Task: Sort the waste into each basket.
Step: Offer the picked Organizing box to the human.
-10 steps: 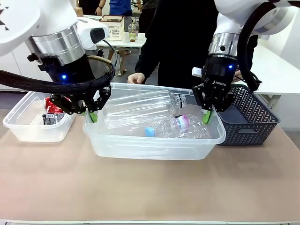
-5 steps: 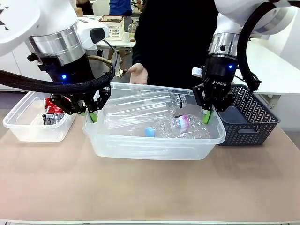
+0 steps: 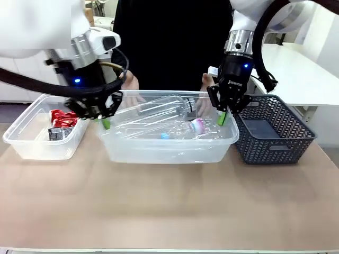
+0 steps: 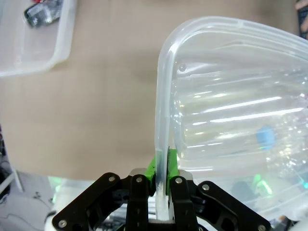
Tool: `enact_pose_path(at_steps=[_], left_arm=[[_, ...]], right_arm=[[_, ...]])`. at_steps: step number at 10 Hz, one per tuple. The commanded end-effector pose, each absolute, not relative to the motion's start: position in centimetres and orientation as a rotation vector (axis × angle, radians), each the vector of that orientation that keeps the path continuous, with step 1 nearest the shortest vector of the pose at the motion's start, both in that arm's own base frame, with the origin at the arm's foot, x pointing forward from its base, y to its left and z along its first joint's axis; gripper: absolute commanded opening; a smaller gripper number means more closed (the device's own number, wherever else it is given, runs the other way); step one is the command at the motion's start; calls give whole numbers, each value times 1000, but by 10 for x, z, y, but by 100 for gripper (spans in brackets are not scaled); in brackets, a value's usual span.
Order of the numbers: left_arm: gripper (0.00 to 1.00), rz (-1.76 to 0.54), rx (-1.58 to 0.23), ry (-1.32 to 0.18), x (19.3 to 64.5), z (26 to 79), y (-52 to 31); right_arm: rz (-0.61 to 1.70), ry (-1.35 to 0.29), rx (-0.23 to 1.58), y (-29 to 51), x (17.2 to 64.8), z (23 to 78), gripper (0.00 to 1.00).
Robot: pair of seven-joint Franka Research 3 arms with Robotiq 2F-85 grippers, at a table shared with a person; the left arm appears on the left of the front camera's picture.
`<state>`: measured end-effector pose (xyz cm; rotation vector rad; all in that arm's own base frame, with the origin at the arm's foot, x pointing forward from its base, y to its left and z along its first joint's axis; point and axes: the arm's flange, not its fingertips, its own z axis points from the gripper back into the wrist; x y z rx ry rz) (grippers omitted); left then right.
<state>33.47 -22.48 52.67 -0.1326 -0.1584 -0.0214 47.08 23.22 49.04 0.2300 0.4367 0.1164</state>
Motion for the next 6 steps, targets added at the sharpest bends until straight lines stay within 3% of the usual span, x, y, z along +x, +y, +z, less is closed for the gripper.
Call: enact_pose_path(at_steps=[1,4,5,6], left_arm=[[6,-118,-216,-85,376,508,-247],[6,-142,-244,-54,400,486,-249],[6,-84,-166,-61,399,477,-228],[6,-84,-166,-61,399,477,-228]], right_arm=[[113,541,225,253,520,475,4],[81,575,243,255,536,439,4],[82,548,275,254,537,437,4],[98,574,195,228,537,421,4]])
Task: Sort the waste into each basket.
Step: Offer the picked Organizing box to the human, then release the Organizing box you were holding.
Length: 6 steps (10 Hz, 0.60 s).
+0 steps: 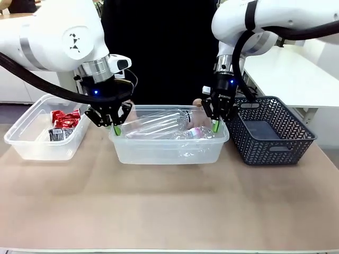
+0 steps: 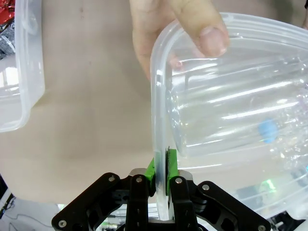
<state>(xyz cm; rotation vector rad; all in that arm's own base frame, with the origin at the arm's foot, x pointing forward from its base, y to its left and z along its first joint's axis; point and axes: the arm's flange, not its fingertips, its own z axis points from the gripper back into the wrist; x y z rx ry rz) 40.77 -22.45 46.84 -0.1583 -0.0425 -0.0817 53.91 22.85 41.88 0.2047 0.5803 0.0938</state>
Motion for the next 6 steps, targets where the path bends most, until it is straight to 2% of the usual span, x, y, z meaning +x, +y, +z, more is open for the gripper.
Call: enact_pose_path(at_steps=[1,6], left_arm=[[6,-84,-166,-61,399,477,-228],[6,-84,-166,-61,399,477,-228]], right_arm=[[98,574,195,228,537,421,4],[98,574,195,228,537,421,4]])
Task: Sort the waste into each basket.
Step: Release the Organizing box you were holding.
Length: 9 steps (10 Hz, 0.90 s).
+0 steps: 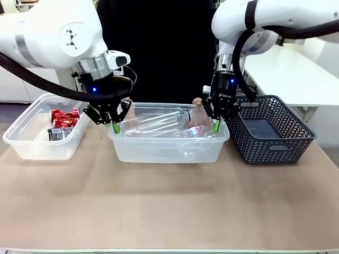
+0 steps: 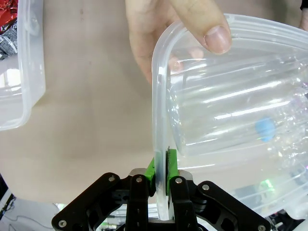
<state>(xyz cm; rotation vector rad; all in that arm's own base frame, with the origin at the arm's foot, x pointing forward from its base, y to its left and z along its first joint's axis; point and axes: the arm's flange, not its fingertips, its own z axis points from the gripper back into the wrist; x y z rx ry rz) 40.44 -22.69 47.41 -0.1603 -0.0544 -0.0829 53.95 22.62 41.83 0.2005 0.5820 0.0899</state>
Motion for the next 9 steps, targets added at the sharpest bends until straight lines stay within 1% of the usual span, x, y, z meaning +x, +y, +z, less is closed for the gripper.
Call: enact_pose_path(at_steps=[1,3,4,5,6,7,8,9], left_arm=[[6,-84,-166,-61,399,477,-228],[6,-83,-160,-54,404,474,-227],[64,-98,-215,-48,405,479,-229],[64,-114,-205,-65,404,483,-233],[100,-131,-199,-92,402,490,-237],[67,-135,-194,-127,398,496,-238],[100,-129,-193,-151,392,501,-236],[100,-113,-210,-192,386,506,-231]], right_arm=[[98,574,195,228,537,421,4],[90,582,200,226,539,418,4],[90,522,311,208,531,427,54],[61,444,360,196,524,434,61],[50,349,422,188,516,440,100],[47,268,470,184,512,442,100],[55,185,492,181,508,444,100],[74,117,539,177,504,447,84]])
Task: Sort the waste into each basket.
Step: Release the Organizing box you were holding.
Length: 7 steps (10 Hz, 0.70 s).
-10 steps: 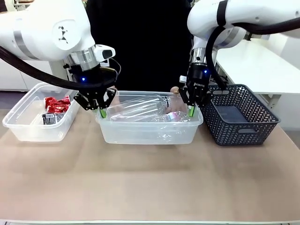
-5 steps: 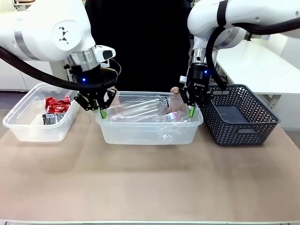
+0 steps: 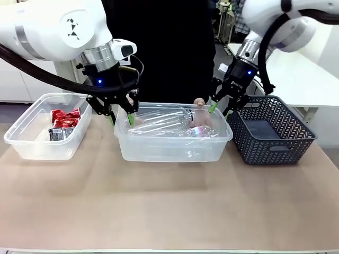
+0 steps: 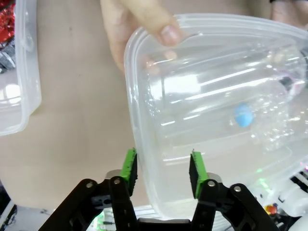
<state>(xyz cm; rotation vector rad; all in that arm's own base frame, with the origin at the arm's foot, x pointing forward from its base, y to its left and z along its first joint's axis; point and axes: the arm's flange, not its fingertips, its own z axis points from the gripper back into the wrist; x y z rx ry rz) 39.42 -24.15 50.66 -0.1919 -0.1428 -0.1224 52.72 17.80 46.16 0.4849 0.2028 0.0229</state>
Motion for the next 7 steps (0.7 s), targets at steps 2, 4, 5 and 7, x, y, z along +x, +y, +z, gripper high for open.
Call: enact_pose_path(at_steps=[2,4,5,7], left_arm=[[100,-101,-251,-281,376,512,-221],[100,-60,-250,-290,377,506,-212],[100,-19,-278,-284,382,497,-205],[100,-54,-236,-284,381,511,-213]], right_arm=[[133,5,609,173,496,454,100],[193,-73,663,169,491,458,100],[220,-133,686,167,487,459,100],[166,-62,627,171,499,466,100]])
